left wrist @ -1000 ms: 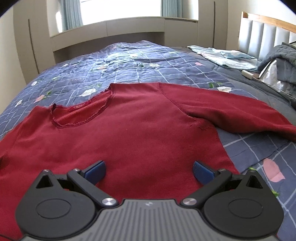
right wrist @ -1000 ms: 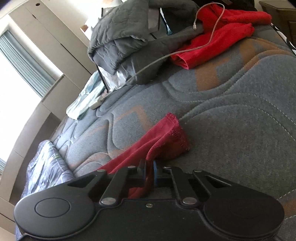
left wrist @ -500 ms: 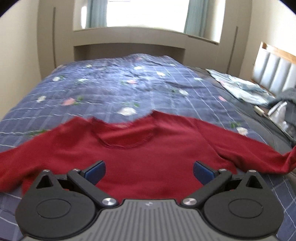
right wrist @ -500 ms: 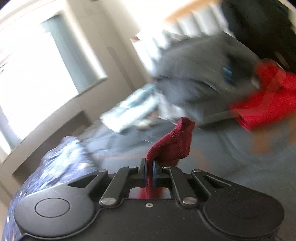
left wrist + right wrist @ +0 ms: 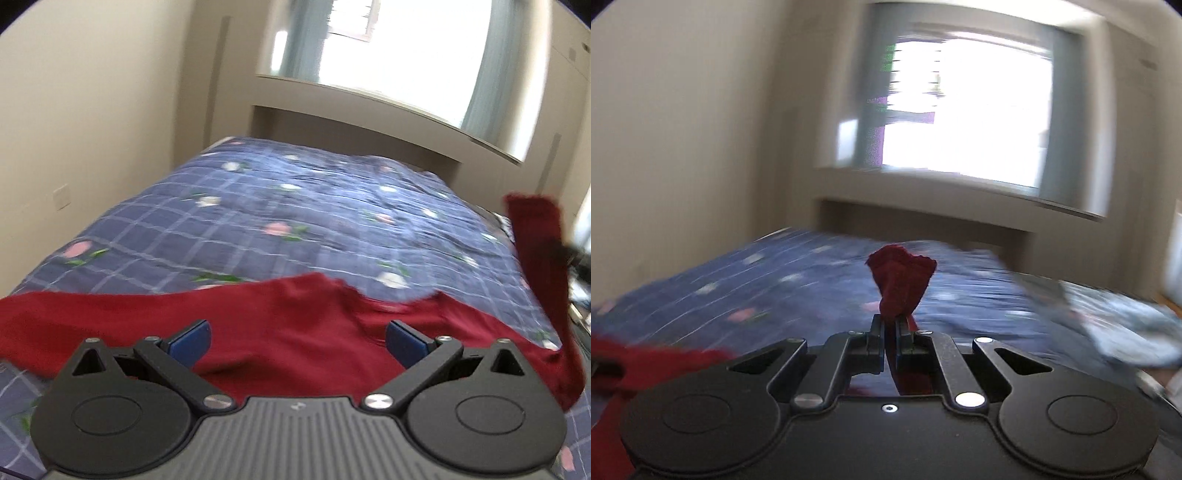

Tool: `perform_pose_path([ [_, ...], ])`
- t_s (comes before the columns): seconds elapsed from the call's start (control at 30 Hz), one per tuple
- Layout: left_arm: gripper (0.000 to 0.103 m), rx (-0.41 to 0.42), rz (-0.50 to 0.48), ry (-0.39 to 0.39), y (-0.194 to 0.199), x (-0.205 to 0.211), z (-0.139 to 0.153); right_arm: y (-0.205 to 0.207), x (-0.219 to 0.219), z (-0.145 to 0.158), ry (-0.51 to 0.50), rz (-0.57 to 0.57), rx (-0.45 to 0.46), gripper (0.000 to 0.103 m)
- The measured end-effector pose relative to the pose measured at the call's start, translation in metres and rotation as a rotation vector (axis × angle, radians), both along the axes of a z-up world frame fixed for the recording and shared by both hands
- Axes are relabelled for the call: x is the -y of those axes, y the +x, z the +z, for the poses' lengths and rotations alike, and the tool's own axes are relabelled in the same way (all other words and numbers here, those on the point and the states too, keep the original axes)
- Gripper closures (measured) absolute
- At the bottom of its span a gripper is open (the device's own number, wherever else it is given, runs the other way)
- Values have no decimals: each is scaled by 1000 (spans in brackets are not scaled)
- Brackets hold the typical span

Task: Fold small clothes
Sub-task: 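Lift the sleeve and lay it across the sweater body with the right gripper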

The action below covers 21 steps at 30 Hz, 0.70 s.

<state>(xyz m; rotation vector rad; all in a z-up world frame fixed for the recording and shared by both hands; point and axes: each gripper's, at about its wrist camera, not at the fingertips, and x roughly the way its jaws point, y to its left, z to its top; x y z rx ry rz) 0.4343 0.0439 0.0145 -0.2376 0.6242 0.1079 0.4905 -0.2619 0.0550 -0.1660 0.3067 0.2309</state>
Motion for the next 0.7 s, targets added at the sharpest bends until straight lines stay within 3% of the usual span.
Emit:
perform_pose_path([
  [0.2,0,-16,83,-12,-9,-43,-13,-6,-121,-55,-142,226,-106,99],
  [0.33,0,-33,88,-13,-10,-59,-28,-14,-171,-95,-231,301,-165,99],
  [0.47,0,-28,80,-43,-5,-63,-39,-28,-186,-121,-302,340,-179,96],
  [0.53,0,-22,71,-61,1,-60,-43,-34,-183,-125,-311,364,-181,89],
  [0.7,0,4,5,-124,18,-43,-52,-52,-160,-125,-305,371,-158,43],
])
